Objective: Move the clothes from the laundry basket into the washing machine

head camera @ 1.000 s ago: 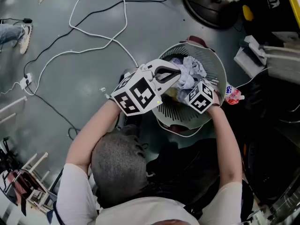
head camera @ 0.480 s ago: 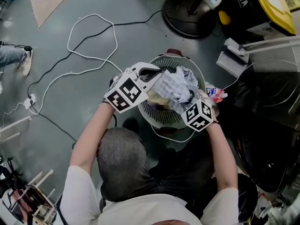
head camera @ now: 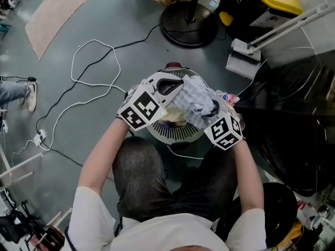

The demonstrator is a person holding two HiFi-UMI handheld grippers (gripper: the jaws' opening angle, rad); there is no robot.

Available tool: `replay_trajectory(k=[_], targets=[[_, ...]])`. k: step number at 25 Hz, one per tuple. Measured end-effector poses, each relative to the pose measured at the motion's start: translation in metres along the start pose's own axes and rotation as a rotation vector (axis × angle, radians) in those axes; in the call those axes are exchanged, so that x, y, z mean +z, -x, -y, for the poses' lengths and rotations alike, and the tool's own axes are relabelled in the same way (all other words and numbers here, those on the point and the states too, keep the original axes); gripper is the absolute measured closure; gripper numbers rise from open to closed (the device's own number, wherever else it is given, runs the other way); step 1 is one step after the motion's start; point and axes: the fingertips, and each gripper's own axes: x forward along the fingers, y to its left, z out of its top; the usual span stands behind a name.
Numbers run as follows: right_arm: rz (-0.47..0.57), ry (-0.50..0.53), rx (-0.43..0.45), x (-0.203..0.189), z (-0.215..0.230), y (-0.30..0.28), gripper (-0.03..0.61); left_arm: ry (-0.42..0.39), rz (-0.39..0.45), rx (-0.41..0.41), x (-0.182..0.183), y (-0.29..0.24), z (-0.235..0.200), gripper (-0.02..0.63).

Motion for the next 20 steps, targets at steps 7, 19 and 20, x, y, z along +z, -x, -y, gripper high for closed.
replay_trajectory(k=[7,19,20], targets=[[0.1,-0.135,-0.122,-0.001,0.031,0.048,0.459,-0.067,0.027,-0.084,0.039,-0.025,0.031,0.607],[0.224,-0.285,-0.425,-0.024,0.068,0.168,0.46,-0.175,0.096,-0.216,0.11,-0.062,0.091,0.607],[0.228,-0.299,-0.454,-0.03,0.069,0.178,0.46,-0.186,0.096,-0.235,0.115,-0.066,0.099,0.607]])
